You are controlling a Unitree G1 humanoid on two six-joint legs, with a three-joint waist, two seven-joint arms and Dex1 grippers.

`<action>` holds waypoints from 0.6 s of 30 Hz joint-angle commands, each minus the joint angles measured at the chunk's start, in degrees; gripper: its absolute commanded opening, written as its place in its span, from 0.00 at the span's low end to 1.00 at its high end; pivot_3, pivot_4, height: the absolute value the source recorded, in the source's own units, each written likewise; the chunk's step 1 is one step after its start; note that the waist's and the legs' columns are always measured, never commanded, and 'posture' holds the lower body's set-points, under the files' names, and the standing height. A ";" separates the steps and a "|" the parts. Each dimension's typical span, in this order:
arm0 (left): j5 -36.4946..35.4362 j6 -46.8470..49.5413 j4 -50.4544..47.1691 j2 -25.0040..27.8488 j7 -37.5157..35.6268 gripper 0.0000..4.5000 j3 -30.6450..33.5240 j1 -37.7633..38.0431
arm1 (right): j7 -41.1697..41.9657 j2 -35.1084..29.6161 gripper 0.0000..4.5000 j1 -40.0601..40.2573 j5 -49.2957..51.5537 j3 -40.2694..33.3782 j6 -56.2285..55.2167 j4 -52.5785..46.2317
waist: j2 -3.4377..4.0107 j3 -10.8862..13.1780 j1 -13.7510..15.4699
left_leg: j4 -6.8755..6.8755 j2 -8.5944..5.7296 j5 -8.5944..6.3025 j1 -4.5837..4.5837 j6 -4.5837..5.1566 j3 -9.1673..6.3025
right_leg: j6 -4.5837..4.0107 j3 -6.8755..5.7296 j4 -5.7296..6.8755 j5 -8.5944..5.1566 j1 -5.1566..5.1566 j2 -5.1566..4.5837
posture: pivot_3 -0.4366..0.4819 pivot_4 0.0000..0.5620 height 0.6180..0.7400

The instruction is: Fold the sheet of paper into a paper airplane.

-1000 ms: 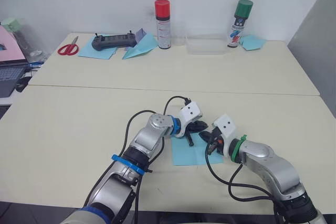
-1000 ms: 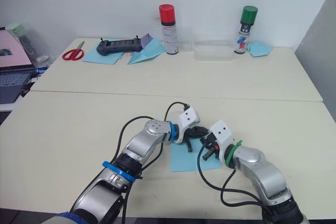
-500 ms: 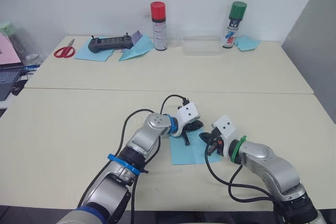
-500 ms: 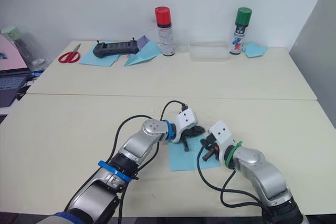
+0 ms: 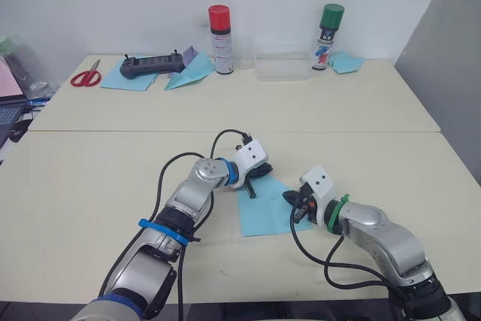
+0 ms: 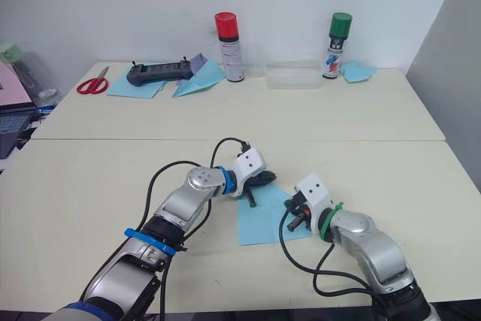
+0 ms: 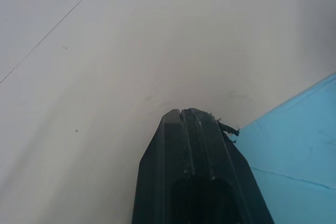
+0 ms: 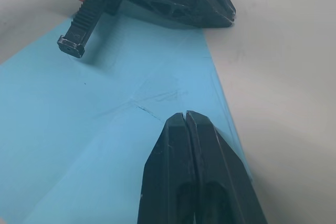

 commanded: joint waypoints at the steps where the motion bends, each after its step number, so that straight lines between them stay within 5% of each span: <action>1: 1.85 1.89 5.96 2.38 3.30 0.00 2.85 1.15 | -0.23 -0.07 0.00 0.27 -1.05 1.32 1.80 1.61 | 0.00 0.00 -0.05 | 0.00 0.02 0.00 0.00 0.00 0.01 | -0.06 0.00 0.00 -0.03 -0.01 0.00 | 0.48 0.27 1.00; 8: -4.27 1.66 -0.88 6.68 4.20 0.00 13.66 1.14 | 0.42 1.62 0.00 -2.57 -1.16 2.83 0.67 4.07 | -0.03 0.19 -0.67 | -0.05 0.16 0.00 -0.06 0.00 0.07 | 0.15 -0.01 0.14 0.10 -0.24 0.10 | 0.48 0.27 1.00; 13: -13.03 11.72 -12.05 8.00 3.64 0.00 21.82 5.64 | 0.97 2.17 0.00 -3.90 -1.55 3.20 -0.32 5.97 | 0.03 0.40 -0.03 | -0.07 0.17 0.00 -0.47 -0.01 0.03 | 0.15 -0.07 0.18 0.11 -0.57 0.11 | 0.48 0.27 1.00; 18: -30.10 33.38 -25.89 5.58 5.35 0.30 31.33 10.37 | 2.02 2.03 0.00 -4.47 -1.91 3.36 -1.09 6.91 | -0.13 0.57 -0.02 | -0.06 0.11 0.00 -0.61 -0.01 0.05 | 0.16 -0.06 0.16 0.11 -0.67 0.02 | 0.48 0.27 1.00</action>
